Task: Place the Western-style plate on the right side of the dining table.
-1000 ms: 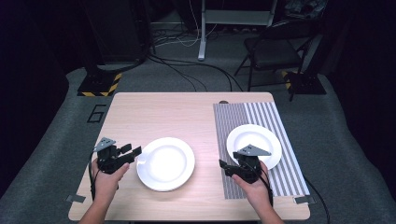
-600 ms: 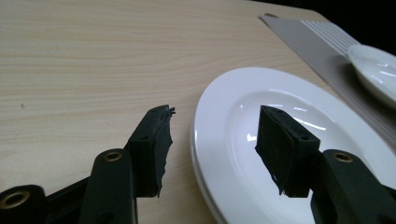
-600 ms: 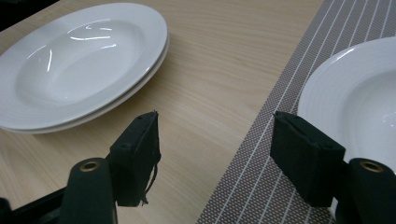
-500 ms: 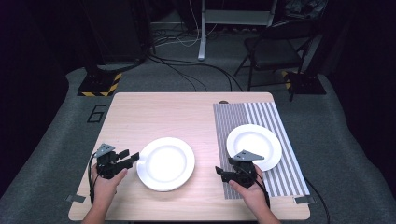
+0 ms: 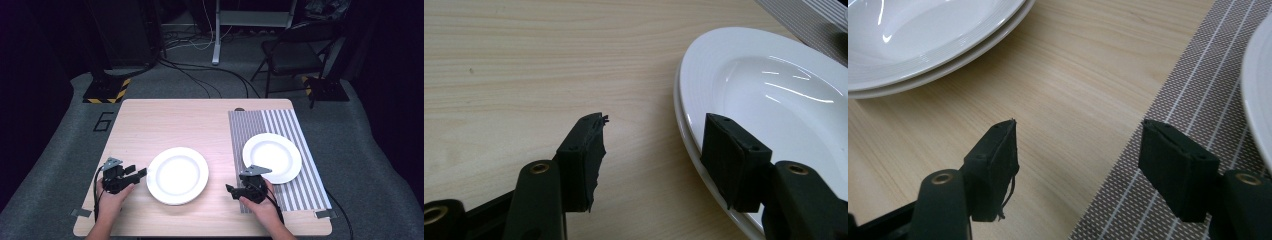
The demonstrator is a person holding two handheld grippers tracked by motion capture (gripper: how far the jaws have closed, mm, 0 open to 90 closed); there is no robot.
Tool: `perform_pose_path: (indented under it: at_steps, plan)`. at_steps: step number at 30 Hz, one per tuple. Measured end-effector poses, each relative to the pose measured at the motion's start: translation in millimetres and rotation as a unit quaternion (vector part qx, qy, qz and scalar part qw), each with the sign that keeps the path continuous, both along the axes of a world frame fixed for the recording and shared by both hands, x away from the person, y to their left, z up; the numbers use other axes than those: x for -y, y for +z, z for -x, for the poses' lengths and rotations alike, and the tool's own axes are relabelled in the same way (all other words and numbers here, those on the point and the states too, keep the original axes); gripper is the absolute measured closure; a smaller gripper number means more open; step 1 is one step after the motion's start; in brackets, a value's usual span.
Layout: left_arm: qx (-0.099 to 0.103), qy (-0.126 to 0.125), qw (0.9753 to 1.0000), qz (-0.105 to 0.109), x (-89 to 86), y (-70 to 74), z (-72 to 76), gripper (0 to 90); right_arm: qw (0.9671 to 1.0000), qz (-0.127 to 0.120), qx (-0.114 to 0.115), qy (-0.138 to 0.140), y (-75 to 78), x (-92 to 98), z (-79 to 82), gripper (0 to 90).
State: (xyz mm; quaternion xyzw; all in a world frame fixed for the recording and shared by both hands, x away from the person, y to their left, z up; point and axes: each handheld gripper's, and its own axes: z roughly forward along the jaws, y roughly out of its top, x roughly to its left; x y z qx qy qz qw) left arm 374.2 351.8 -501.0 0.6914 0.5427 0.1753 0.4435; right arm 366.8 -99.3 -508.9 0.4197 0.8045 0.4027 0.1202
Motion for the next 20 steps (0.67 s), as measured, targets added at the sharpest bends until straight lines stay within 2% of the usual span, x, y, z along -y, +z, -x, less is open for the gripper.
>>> perform_pose_path:
  at_steps: [3,11,15,19,20]
  plan:
    - [0.012,-0.005,0.9999,-0.005,-2.5,2.1,3.7,40.2,0.9999,0.004,0.007,0.008,-1.0,-5.6,0.4,31.3]
    - [0.005,0.017,0.9998,-0.01,-10.3,-0.8,6.4,39.7,0.9995,0.009,0.008,0.03,-4.4,-17.1,2.4,31.0]
    - [0.004,0.028,0.9995,-0.015,-13.0,-3.3,3.8,38.9,0.9988,0.019,0.013,0.042,-6.0,-20.2,2.7,30.3]
    - [-0.004,0.036,0.999,-0.026,-17.7,-8.6,-0.7,37.7,0.9989,0.015,0.01,0.043,-8.6,-20.9,1.3,29.7]
    - [-0.013,0.036,0.9989,-0.029,-18.6,-10.5,-1.9,36.5,0.9989,0.016,0.007,0.043,-9.5,-21.8,0.7,29.4]
